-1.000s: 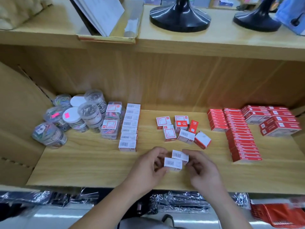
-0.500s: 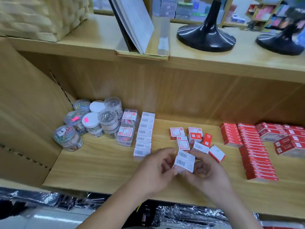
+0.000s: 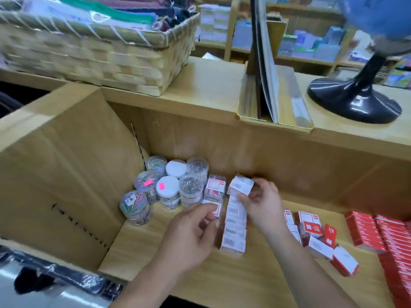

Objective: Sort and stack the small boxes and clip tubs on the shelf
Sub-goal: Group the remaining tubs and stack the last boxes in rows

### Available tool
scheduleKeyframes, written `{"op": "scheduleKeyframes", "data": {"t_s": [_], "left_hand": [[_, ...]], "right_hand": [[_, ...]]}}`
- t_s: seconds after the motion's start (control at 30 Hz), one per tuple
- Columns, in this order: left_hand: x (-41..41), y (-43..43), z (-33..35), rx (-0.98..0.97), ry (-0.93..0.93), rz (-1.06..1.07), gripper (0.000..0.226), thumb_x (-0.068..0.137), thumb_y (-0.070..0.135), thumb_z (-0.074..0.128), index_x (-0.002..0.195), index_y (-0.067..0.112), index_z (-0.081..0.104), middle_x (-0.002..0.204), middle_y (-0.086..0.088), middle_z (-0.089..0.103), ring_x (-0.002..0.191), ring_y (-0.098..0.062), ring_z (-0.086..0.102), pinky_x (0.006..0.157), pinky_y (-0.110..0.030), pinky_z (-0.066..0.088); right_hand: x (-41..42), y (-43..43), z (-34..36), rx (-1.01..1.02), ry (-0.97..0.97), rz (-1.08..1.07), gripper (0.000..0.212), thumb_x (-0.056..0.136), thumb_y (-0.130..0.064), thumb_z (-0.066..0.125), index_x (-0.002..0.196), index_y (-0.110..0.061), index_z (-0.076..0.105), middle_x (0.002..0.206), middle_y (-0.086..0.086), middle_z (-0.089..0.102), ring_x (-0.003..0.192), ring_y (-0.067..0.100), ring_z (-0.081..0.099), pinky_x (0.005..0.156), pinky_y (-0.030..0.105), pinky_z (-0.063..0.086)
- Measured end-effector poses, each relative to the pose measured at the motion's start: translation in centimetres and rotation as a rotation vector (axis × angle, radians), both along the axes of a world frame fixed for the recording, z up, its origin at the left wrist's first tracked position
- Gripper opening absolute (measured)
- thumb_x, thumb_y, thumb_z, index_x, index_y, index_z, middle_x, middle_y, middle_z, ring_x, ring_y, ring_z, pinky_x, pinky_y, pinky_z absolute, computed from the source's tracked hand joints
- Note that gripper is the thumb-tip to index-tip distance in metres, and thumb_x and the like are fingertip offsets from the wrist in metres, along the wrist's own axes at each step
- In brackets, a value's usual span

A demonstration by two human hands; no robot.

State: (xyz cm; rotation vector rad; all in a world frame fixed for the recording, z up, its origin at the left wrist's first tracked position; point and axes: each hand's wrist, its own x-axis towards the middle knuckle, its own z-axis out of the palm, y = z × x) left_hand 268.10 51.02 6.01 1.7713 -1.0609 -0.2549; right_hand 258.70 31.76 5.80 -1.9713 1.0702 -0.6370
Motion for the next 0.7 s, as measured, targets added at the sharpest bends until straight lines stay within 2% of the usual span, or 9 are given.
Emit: {"op": "scheduleKeyframes", "data": {"t_s": [0.1,0.2,0.27,0.4,0.5,0.57,0.6,0.63,0.7], "left_hand": [[0.5,0.2,-0.4,0.001,-0.026,0.01,0.025,0.086,0.022,0.066,0.11,0.03,0.069,0.089,0.015,0.068,0.073,-0.006,0.064,0.065,-0.015,0.047],[0.3,-0.1,-0.5,-0.01,-0.035,-0.009,0.021,0.088,0.022,0.065,0.107,0.029,0.068,0.088,0.014,0.066,0.074,-0.009,0.063,0.064,-0.018,0.046],[0.1,-0.4,-0.2,-0.032,-0.033,-0.023,0.022,0.087,0.019,0.065,0.106,0.03,0.067,0.087,0.013,0.065,0.074,-0.008,0.063,0.063,-0.014,0.043],[-0.2,-1.5,0.2,-0.009,-0.022,-0.048,0.02,0.088,0.02,0.064,0.105,0.031,0.067,0.088,0.012,0.063,0.075,-0.009,0.064,0.063,-0.018,0.045],[-1.0,-2.6,0.5,0.016,-0.062,-0.07,0.019,0.089,0.024,0.062,0.107,0.027,0.069,0.091,0.014,0.062,0.075,-0.007,0.064,0.065,-0.027,0.052],[-2.2,-3.6,0.9,0.009,-0.12,-0.073,0.02,0.09,0.023,0.061,0.108,0.024,0.069,0.094,0.016,0.059,0.074,-0.004,0.061,0.067,-0.029,0.053],[-3.0,-4.1,1.1,0.019,-0.144,-0.09,0.021,0.09,0.023,0.06,0.108,0.023,0.069,0.096,0.016,0.059,0.075,-0.003,0.06,0.069,-0.028,0.053],[-3.8,-4.9,1.2,0.045,-0.163,-0.126,0.022,0.089,0.022,0.058,0.109,0.022,0.069,0.098,0.014,0.06,0.078,-0.005,0.061,0.071,-0.029,0.053],[-5.6,-6.9,1.2,0.162,-0.215,-0.243,0.026,0.089,0.022,0.054,0.11,0.019,0.068,0.104,0.007,0.06,0.092,-0.015,0.063,0.08,-0.033,0.053]], "right_hand": [[0.4,0.3,-0.6,0.016,-0.021,-0.076,0.061,0.081,-0.018,0.08,0.134,-0.01,0.053,0.116,0.001,0.058,0.088,0.013,0.066,0.087,0.039,0.057],[0.6,0.5,-1.0,0.12,-0.024,-0.067,0.031,0.086,-0.016,0.074,0.115,-0.022,0.064,0.092,-0.013,0.073,0.086,0.007,0.07,0.084,0.042,0.058],[0.6,0.7,-0.9,0.106,0.003,-0.047,0.022,0.088,-0.016,0.068,0.106,-0.027,0.066,0.085,-0.015,0.074,0.08,0.007,0.071,0.078,0.042,0.059],[0.6,1.3,-0.8,0.037,0.073,-0.028,0.021,0.089,-0.024,0.055,0.109,-0.03,0.059,0.076,-0.006,0.071,0.069,0.02,0.066,0.066,0.044,0.057],[0.3,1.7,-0.4,0.08,0.065,-0.009,0.036,0.088,-0.035,0.054,0.123,-0.03,0.055,0.085,-0.002,0.073,0.078,0.022,0.068,0.073,0.045,0.058],[-1.1,1.7,1.0,0.128,-0.014,-0.036,0.051,0.09,-0.031,0.064,0.139,-0.023,0.052,0.102,0.001,0.074,0.093,0.017,0.07,0.086,0.038,0.057],[-2.4,1.6,1.9,0.112,-0.05,-0.068,0.048,0.091,-0.026,0.066,0.138,-0.019,0.055,0.107,0.002,0.073,0.098,0.013,0.068,0.088,0.027,0.055],[-4.4,1.3,2.6,0.041,-0.073,-0.107,0.038,0.093,-0.023,0.066,0.13,-0.019,0.062,0.106,-0.002,0.073,0.099,0.006,0.066,0.086,0.018,0.052],[-9.4,0.5,3.5,-0.161,-0.076,-0.223,0.017,0.094,-0.018,0.063,0.108,-0.02,0.072,0.1,-0.007,0.071,0.095,0.001,0.063,0.08,0.016,0.048]]}}
